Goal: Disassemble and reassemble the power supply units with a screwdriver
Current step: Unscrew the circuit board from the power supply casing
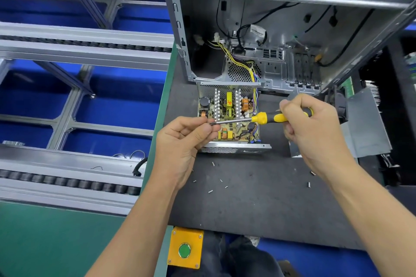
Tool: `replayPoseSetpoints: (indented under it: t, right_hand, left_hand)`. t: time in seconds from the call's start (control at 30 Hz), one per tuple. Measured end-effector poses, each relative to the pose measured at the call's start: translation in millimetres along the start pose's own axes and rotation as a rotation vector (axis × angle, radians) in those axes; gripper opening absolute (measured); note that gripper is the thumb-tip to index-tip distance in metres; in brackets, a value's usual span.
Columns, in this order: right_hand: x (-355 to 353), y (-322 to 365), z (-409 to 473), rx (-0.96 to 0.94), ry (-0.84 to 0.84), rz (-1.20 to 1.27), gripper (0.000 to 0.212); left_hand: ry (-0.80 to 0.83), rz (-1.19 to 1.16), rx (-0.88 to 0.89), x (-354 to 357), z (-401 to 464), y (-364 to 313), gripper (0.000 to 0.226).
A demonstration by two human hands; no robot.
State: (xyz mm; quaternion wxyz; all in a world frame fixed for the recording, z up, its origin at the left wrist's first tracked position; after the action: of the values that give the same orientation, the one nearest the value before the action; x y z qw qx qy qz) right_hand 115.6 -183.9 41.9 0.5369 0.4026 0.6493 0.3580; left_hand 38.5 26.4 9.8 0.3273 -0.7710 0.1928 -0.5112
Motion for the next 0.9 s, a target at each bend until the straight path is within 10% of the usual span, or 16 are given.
replayPoseSetpoints:
  t: [0.9]
  right_hand:
    - [-5.1, -1.1, -5.9, 0.022, 0.009, 0.005, 0.037]
  left_hand:
    - [0.074, 0.131, 0.073, 1.2, -2.8, -2.6, 0.013]
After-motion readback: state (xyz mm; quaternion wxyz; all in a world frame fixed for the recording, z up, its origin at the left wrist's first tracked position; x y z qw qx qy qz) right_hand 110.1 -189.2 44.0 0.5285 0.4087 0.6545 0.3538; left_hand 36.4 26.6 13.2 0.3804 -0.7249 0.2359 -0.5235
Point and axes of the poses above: each hand's wrist, its own z-axis towards the middle knuckle, its own x-axis out of the palm, y = z × x, the point moved 2 cm from there along z, towards the middle knuckle, and after that the axes turned 13 degrees about -z, right-handed, at the moved point
